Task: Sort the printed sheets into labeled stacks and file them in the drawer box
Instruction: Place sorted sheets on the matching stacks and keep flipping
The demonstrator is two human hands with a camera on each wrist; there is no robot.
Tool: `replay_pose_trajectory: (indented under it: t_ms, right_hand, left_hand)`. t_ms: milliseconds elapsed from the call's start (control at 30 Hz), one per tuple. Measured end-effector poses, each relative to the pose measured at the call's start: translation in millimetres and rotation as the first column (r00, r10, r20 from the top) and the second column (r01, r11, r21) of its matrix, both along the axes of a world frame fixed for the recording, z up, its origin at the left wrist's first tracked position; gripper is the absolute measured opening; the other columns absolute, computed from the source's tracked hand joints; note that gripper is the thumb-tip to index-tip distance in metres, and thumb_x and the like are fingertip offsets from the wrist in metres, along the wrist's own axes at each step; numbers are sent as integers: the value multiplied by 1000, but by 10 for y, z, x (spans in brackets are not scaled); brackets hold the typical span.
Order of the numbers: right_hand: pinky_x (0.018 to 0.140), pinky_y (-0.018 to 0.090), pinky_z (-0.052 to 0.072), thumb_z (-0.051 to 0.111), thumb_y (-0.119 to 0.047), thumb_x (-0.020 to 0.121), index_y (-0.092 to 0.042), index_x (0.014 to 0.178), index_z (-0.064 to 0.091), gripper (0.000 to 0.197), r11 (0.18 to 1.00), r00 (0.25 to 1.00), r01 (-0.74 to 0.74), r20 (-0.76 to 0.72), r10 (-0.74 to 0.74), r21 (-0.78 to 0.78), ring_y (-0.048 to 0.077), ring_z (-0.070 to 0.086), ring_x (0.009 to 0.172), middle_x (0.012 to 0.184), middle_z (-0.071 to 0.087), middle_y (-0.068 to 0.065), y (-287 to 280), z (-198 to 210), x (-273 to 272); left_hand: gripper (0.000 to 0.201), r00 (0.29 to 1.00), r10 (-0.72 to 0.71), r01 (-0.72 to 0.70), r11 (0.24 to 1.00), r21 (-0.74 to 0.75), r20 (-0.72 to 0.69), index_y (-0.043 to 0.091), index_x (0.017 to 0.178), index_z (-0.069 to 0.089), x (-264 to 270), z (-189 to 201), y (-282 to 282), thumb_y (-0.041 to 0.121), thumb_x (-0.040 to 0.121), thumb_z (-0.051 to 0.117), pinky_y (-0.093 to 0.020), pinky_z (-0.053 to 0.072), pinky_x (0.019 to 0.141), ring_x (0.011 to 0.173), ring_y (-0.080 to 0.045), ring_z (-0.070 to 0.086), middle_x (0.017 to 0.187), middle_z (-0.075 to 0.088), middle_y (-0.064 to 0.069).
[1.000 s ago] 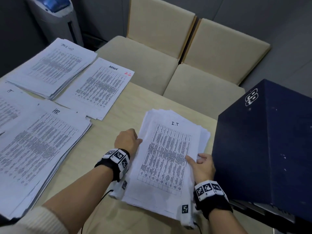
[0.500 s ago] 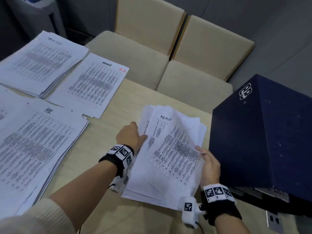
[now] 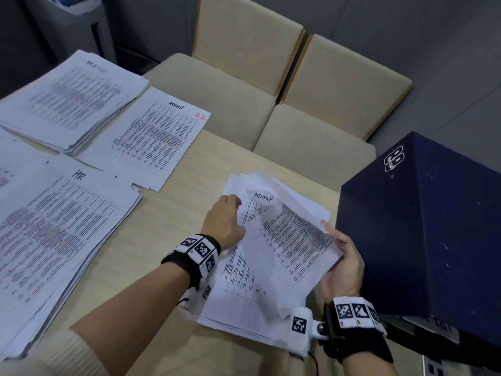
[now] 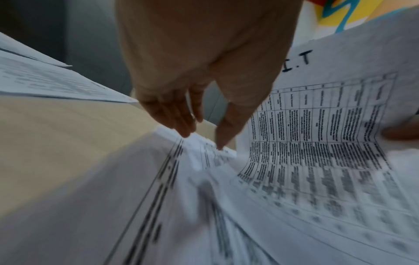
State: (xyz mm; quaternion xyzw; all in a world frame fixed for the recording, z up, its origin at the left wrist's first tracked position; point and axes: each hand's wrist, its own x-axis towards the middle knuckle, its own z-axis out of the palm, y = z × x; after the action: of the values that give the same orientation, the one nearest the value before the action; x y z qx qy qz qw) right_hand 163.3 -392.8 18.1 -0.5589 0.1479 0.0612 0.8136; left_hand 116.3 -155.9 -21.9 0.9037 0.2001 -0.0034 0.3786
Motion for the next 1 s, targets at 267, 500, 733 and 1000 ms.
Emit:
replay_pose_trajectory:
  t_ms: [267,500,733,1000]
  right_hand:
    - [98,55,49,56,-12,91,-3,121,58,31,989,967,-146,-211,141,-11,36,63,109,119,64,19,388,112,45]
    - [85,42,55,56,-18,98,-2,110,66,22,851,874,-479,-206,440,-215,27,71,93,103,74,13,751,75,-264]
    - [81,28,43,61,-16,95,-13,98,70,9,478,738,-635,-292,609,-607,18,58,99,102,67,2,847,-225,-529]
    - [89,38,44,60,-21,94,-16,89,67,11,221,798,-517,-371,475,-827,25,56,91,94,63,6,1043,-353,-599]
  left_hand:
    - [35,985,167,-126,852,-508,35,10,110,60,-157,369,446,35,89,72,-26,47,65,74,-16,58,85,61,2]
    - [8,891,452,-359,747,-560,32,7,95,62,-946,506,1206,15,95,64,-27,40,57,63,-17,49,74,61,-5]
    - [7,721,691,-666,670,-328,-51,7,90,66,-2174,478,2051,13,93,67,-20,41,47,54,-16,48,71,59,-6]
    - [12,599,800,-791,598,-131,38,14,83,65,-3330,630,3362,22,90,71,-33,48,65,65,-23,55,73,63,-10]
